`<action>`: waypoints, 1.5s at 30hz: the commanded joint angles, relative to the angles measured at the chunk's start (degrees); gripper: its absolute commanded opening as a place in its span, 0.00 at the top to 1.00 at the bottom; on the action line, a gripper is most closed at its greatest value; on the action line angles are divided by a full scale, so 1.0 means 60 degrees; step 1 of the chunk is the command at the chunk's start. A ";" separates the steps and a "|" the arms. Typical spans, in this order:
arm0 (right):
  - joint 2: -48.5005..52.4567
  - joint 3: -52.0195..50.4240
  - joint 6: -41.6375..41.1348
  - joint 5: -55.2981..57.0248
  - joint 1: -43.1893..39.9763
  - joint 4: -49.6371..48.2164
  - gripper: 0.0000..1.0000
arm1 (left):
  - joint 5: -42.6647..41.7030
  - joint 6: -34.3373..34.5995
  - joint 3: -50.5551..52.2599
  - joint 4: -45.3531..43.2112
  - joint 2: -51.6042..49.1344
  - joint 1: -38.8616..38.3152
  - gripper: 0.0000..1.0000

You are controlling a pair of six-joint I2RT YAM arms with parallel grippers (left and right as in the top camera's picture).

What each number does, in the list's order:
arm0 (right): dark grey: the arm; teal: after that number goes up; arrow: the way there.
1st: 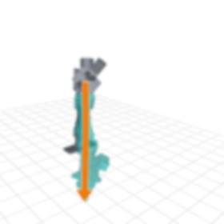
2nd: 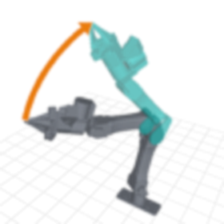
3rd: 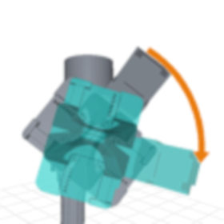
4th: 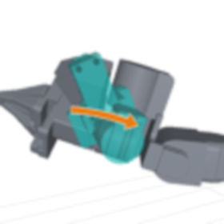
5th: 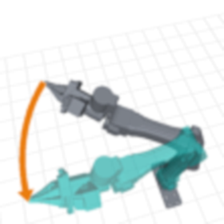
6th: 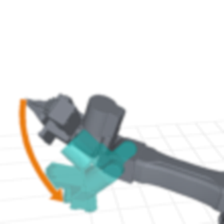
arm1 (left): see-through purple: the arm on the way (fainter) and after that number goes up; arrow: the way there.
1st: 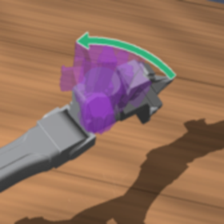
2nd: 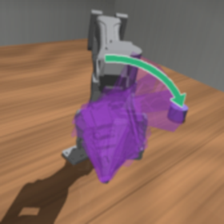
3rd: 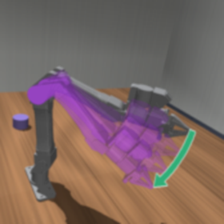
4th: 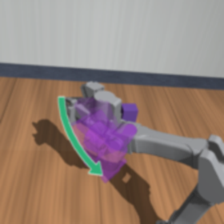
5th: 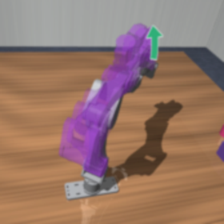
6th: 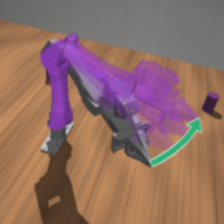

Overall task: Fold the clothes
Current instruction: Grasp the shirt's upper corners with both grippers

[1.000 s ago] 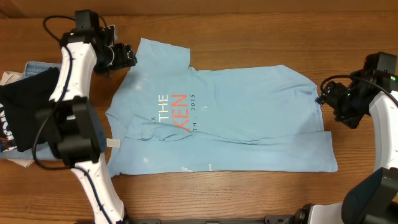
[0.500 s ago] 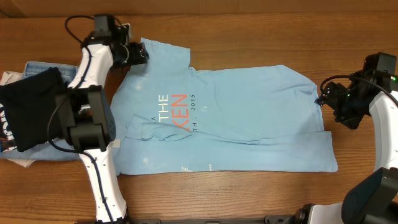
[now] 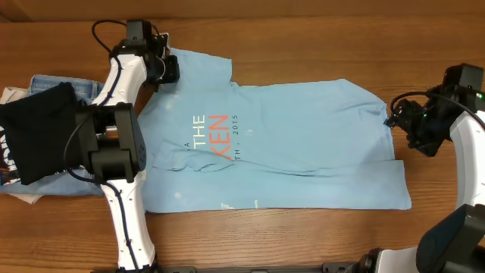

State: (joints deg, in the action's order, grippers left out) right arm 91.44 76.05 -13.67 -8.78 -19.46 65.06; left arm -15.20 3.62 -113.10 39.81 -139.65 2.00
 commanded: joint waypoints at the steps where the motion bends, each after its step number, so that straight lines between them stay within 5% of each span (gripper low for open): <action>1: -0.0255 0.0215 0.0386 -0.0248 0.0047 -0.0379 0.19 | 0.0058 0.0382 -0.0302 0.0408 -0.0124 0.0117 0.85; 9: 0.0178 0.0911 0.1344 -0.0940 0.0444 -0.1249 0.19 | -0.0215 0.1045 -0.0772 0.2153 0.0554 0.0222 0.88; 18: 0.2809 0.3348 0.2109 -0.0474 0.0933 -0.1781 0.13 | -0.1406 0.1049 -0.0878 0.2929 0.1508 0.0204 0.88; 34: 0.5788 0.3446 0.2109 -0.0554 0.1049 -0.3694 0.13 | -0.1300 0.1475 -0.0874 0.3286 0.1545 0.0102 0.89; 39: 0.6080 0.3446 0.2106 -0.0554 0.1180 -0.3617 0.24 | -0.1060 0.1468 -0.0874 0.3257 0.1545 0.0091 0.89; 45: 0.6105 0.3446 0.2109 -0.0550 0.1260 -0.3628 0.22 | 0.0579 0.1472 -0.0871 0.3049 0.1497 0.0091 0.55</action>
State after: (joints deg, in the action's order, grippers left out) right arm 127.59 95.68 -1.28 -12.01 -12.14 43.57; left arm -17.37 12.29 -117.51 58.72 -131.48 2.98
